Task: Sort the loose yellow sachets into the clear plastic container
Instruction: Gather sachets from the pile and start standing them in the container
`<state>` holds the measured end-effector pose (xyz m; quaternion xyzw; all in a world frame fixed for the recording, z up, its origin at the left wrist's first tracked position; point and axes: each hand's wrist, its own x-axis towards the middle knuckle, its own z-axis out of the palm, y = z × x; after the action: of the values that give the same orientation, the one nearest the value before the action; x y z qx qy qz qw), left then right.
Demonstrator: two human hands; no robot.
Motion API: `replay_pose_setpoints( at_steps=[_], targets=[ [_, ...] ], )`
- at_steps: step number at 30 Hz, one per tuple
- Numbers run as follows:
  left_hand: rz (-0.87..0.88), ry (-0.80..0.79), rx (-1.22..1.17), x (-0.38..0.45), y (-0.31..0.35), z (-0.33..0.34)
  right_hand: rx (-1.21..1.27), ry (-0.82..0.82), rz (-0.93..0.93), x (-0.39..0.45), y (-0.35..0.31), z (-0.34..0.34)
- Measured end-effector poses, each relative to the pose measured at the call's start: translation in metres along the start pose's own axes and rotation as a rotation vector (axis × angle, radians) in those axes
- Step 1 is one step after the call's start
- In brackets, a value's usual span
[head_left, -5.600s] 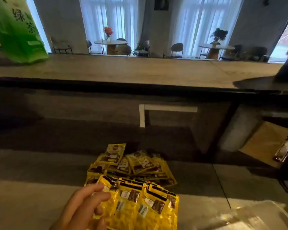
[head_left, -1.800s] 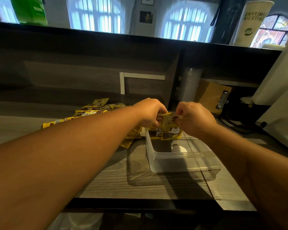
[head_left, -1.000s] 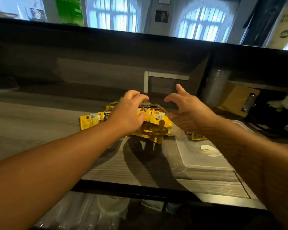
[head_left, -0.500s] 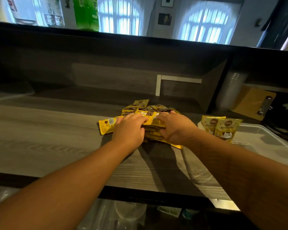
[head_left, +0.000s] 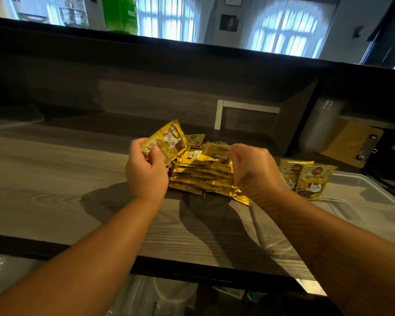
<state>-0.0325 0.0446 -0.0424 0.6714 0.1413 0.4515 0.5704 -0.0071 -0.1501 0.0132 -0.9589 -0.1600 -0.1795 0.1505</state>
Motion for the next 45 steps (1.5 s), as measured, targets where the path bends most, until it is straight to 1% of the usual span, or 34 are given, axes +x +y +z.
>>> replay_pose_setpoints(
  at_steps=[2,4,6,9,11,15,18,20,23,27,30,33,37,41,43,45],
  targets=[
    [-0.146,-0.006,-0.087,0.002,0.004,-0.002,0.138,0.115,0.035,-0.004,0.003,-0.002],
    [-0.19,-0.026,-0.096,0.001,0.007,-0.003,0.238,0.191,0.077,-0.005,0.005,-0.005],
    [-0.187,-0.045,-0.065,-0.001,0.009,-0.002,0.374,0.201,0.142,-0.006,0.004,-0.01],
    [-0.188,-0.087,-0.027,-0.004,0.011,-0.001,0.652,0.178,0.234,-0.012,0.001,-0.021],
    [-0.194,-0.116,-0.02,-0.006,0.017,0.0,0.773,0.163,0.273,-0.018,0.0,-0.031],
    [-0.236,-0.206,-0.063,-0.016,0.041,0.008,0.904,0.185,0.278,-0.028,0.009,-0.055],
    [-0.342,-0.255,-0.163,-0.032,0.066,0.022,0.939,0.234,0.278,-0.035,0.026,-0.074],
    [-0.349,-0.311,-0.183,-0.041,0.082,0.031,0.958,0.244,0.293,-0.038,0.039,-0.083],
    [-0.244,-0.456,-0.102,-0.06,0.109,0.05,0.999,0.296,0.344,-0.048,0.073,-0.101],
    [-0.077,-0.679,0.037,-0.082,0.14,0.077,1.02,0.428,0.388,-0.068,0.117,-0.122],
    [0.095,-0.757,0.144,-0.098,0.153,0.101,1.013,0.496,0.401,-0.088,0.148,-0.128],
    [0.234,-0.822,0.258,-0.108,0.158,0.126,0.931,0.521,0.424,-0.103,0.18,-0.128],
    [0.382,-0.949,0.422,-0.12,0.163,0.161,0.863,0.535,0.426,-0.111,0.208,-0.132],
    [0.551,-1.044,0.589,-0.133,0.162,0.192,0.822,0.503,0.404,-0.111,0.226,-0.133],
    [0.694,-1.055,0.692,-0.138,0.157,0.205,0.841,0.468,0.37,-0.111,0.232,-0.133],
    [0.925,-1.016,0.848,-0.14,0.153,0.216,0.879,0.396,0.33,-0.111,0.235,-0.134]
  ],
)
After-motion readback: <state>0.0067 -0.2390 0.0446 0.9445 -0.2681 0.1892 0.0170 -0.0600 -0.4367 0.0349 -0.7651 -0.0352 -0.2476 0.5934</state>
